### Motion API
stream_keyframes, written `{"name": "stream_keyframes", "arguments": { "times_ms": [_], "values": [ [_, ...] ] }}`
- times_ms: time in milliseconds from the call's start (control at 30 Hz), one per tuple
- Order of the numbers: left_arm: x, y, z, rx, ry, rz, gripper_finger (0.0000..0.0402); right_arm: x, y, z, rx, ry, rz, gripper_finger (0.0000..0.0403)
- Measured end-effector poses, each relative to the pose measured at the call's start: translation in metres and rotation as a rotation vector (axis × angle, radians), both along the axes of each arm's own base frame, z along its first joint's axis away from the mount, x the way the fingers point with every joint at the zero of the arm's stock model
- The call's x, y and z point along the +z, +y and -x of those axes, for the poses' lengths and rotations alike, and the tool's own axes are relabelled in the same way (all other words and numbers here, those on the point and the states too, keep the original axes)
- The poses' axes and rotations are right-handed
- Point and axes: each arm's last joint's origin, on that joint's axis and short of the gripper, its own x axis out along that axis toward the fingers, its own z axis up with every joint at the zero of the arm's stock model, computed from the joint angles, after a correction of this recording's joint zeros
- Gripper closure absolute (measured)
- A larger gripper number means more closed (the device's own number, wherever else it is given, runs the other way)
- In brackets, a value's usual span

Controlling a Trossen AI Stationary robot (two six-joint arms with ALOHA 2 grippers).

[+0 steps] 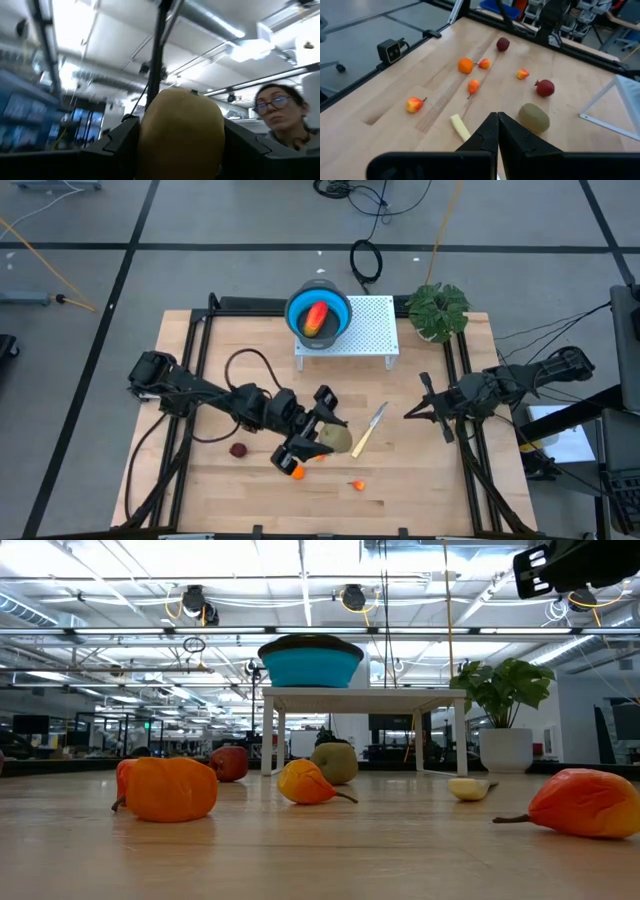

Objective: Pick & Place Fruit
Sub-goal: Put the green kiwi into the blue strainer bowl on the shelf

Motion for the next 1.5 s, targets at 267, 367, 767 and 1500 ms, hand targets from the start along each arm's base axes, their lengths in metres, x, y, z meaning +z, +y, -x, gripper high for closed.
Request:
{"name": "stream_keyframes", "arguments": {
  "times_ms": [267, 367, 767, 1500],
  "values": [
    [0.007, -0.003, 0.011, -0.069, -0.217, -0.177, 0.0183, 0.001, -0.006, 0.015, -0.011, -0.002, -0.006, 0.0403],
    [0.006, -0.004, 0.012, -0.096, -0.245, -0.235, 0.0183, 0.001, -0.008, 0.021, -0.012, -0.004, -0.009, 0.0403],
    [0.006, -0.006, 0.013, -0.114, -0.290, -0.303, 0.0183, 0.004, -0.014, 0.043, -0.020, -0.070, -0.056, 0.0403],
    [-0.016, 0.043, -0.020, 0.389, 0.303, 0.641, 0.0183, 0.003, -0.017, 0.051, -0.049, -0.053, -0.127, 0.0403]
  ]
}}
